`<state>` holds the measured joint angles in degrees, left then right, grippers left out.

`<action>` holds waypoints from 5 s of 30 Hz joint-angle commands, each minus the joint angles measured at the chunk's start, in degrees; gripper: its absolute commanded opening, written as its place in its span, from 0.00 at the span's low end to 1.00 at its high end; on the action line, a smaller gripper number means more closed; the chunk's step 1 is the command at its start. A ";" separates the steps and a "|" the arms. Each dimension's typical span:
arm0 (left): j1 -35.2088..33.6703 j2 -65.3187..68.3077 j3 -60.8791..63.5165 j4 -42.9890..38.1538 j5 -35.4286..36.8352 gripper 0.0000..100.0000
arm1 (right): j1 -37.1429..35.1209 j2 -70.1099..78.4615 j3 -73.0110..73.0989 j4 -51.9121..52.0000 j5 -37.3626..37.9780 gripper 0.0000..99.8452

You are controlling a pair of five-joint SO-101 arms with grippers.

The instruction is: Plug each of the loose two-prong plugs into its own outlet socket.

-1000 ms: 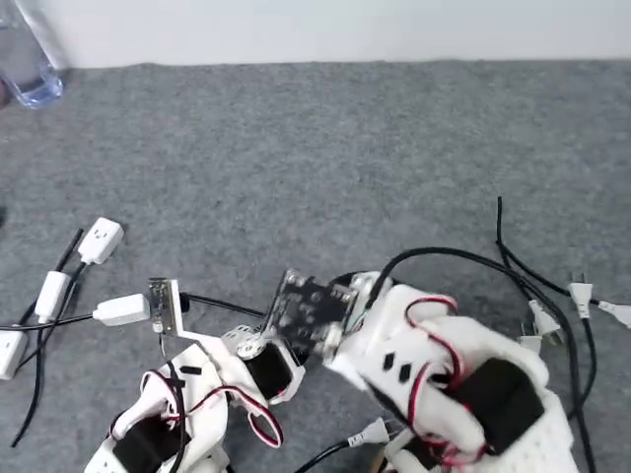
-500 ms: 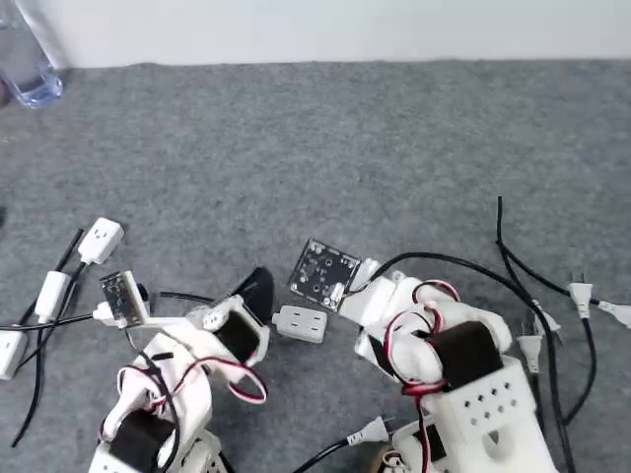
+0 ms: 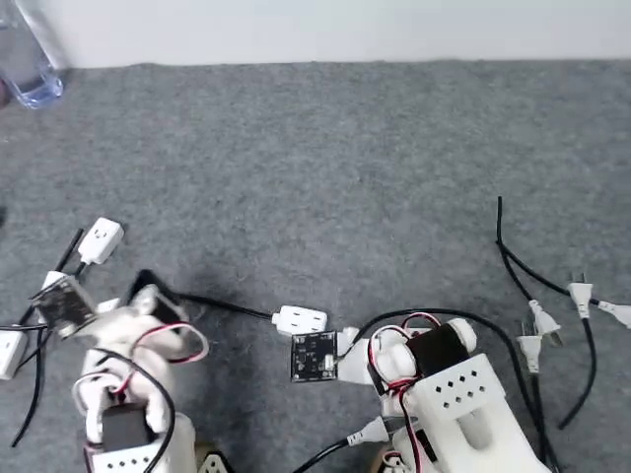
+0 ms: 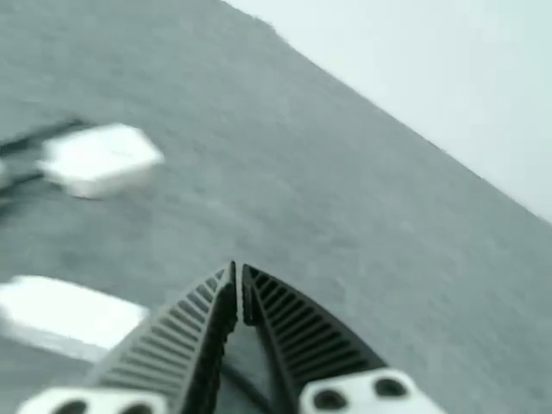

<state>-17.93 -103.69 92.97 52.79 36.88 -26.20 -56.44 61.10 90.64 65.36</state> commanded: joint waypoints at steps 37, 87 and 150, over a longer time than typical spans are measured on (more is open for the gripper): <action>-15.91 -0.53 3.47 10.55 -7.47 0.01 | -18.07 28.79 -1.41 -11.91 -5.98 0.15; -15.91 -0.53 3.47 10.55 -7.38 0.01 | -32.84 39.69 -0.09 -19.12 -11.69 0.15; -15.91 -0.53 3.47 10.64 -7.38 0.01 | 22.29 34.42 -21.80 -32.13 -87.82 0.01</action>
<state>-33.85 -103.69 96.75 64.84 29.85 -4.40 -22.95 39.91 56.26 -18.95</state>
